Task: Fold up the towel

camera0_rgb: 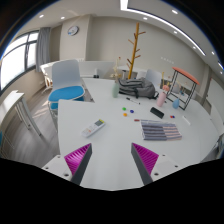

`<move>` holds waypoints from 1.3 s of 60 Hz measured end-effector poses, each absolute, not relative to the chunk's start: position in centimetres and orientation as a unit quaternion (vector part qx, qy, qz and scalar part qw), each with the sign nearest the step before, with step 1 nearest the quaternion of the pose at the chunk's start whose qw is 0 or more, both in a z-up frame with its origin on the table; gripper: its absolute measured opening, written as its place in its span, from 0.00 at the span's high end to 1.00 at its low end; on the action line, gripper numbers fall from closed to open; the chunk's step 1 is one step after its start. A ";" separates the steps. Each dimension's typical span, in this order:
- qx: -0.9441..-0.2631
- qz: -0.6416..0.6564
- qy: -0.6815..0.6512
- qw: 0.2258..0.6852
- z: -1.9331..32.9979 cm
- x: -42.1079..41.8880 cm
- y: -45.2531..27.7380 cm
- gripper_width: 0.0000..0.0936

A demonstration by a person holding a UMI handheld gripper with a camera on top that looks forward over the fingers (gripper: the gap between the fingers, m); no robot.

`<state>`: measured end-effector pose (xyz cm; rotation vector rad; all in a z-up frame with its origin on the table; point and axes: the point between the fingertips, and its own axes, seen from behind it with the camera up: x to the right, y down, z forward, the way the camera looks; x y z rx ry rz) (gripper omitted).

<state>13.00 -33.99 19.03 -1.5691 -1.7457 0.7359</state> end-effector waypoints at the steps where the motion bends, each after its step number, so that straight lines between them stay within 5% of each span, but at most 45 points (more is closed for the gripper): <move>1: -0.603 0.279 -0.667 0.337 19.0 12.8 -33.5 0.09; 34: -0.613 0.248 -0.649 0.376 11.7 1.1 -18.7 0.09; 68: -0.641 0.232 -0.664 0.307 -2.4 -12.3 -12.5 0.10; 73: -0.642 0.251 -0.660 0.300 -2.3 -12.9 -12.9 0.19; 78: -0.656 0.257 -0.649 0.287 -2.6 -12.6 -12.5 0.47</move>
